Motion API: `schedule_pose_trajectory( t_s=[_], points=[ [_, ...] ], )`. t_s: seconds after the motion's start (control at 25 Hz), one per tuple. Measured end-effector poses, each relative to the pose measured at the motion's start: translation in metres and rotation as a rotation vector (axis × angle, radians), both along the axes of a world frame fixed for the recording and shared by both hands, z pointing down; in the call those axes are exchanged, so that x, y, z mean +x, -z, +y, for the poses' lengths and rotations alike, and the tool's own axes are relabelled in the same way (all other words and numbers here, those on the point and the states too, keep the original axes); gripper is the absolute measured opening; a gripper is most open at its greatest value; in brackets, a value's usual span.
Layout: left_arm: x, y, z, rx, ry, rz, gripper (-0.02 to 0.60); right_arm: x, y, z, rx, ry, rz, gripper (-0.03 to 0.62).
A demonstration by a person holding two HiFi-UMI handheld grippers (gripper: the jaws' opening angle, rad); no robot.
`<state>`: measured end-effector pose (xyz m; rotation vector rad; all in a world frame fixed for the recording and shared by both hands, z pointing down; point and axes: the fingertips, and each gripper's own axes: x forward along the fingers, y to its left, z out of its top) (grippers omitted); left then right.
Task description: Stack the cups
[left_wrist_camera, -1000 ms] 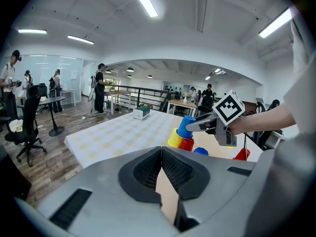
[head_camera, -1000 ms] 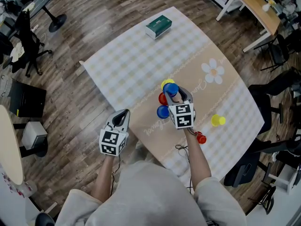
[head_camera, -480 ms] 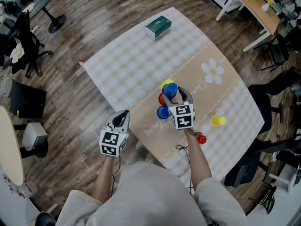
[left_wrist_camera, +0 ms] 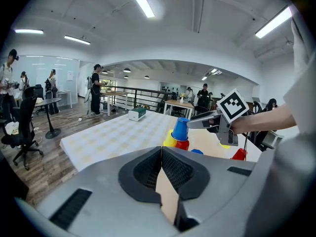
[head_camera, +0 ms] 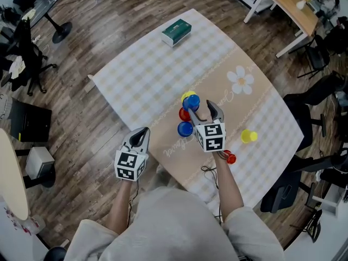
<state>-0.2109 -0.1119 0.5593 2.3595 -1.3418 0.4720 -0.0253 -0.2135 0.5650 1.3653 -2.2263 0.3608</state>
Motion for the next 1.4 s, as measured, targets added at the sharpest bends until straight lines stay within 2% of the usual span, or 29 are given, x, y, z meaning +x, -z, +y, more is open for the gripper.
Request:
schedule_pose_trajectory(
  t_s=[0.4,0.84,1.4],
  points=[
    [0.039,0.007,0.000,0.021,-0.093,0.006,0.014,0.048,0.022,0.022,0.041,-0.103,-0.013,0.293],
    [0.108,0.014,0.006,0.034,-0.252,0.014,0.012,0.137,0.034,0.065,0.060,-0.287,-0.011,0.290],
    [0.184,0.017,0.021,0.037,-0.383,0.013,0.014,0.226,0.037,0.122,0.058,-0.441,-0.006,0.288]
  ],
)
